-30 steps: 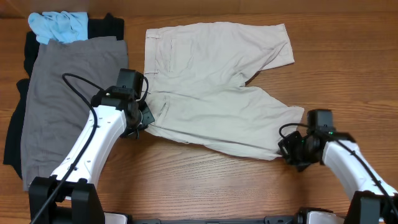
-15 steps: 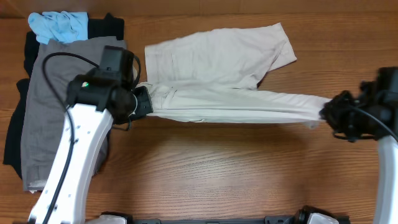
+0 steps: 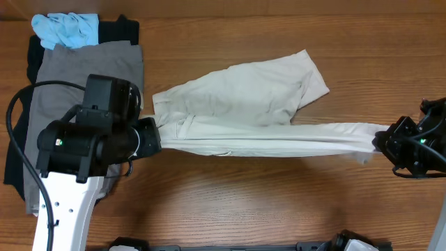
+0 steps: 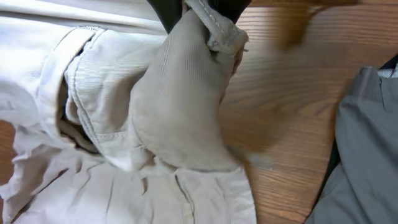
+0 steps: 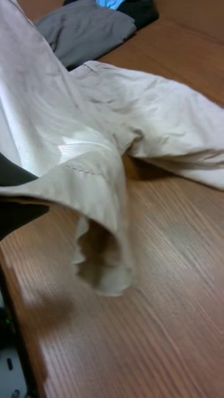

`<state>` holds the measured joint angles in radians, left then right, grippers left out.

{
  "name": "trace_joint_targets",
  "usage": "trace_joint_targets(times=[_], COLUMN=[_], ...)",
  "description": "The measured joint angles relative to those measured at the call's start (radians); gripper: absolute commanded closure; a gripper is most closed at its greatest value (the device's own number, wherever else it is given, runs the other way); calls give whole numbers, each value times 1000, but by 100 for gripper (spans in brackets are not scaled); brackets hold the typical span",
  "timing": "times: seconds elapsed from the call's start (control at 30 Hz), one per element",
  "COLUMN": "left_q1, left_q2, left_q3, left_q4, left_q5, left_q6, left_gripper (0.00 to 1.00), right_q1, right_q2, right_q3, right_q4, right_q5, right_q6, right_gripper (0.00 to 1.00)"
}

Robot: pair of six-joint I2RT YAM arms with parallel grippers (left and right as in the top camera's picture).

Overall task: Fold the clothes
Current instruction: 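Lift the near hem with both grippers and fold it toward the waistband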

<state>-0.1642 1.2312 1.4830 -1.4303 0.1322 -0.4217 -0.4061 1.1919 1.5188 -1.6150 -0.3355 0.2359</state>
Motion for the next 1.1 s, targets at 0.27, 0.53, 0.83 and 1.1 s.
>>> trace_joint_targets(times=[0.27, 0.53, 0.83, 1.1], left_q1=[0, 0, 1, 9], left_q2=[43, 196, 379, 487], left_q3=[-15, -169, -183, -186], left_q4=[38, 240, 425, 569], left_q5=[-15, -70, -171, -243], left_q6=[-7, -36, -50, -50], left_gripper=[96, 96, 96, 96], right_q1=[61, 185, 274, 340], right_q2=[85, 398, 640, 725], right_q3=[4, 7, 7, 7], right_q4=[167, 365, 693, 909], right_q5=[-21, 6, 29, 69], right_q6=[-40, -58, -45, -28], right_gripper=[96, 96, 96, 96])
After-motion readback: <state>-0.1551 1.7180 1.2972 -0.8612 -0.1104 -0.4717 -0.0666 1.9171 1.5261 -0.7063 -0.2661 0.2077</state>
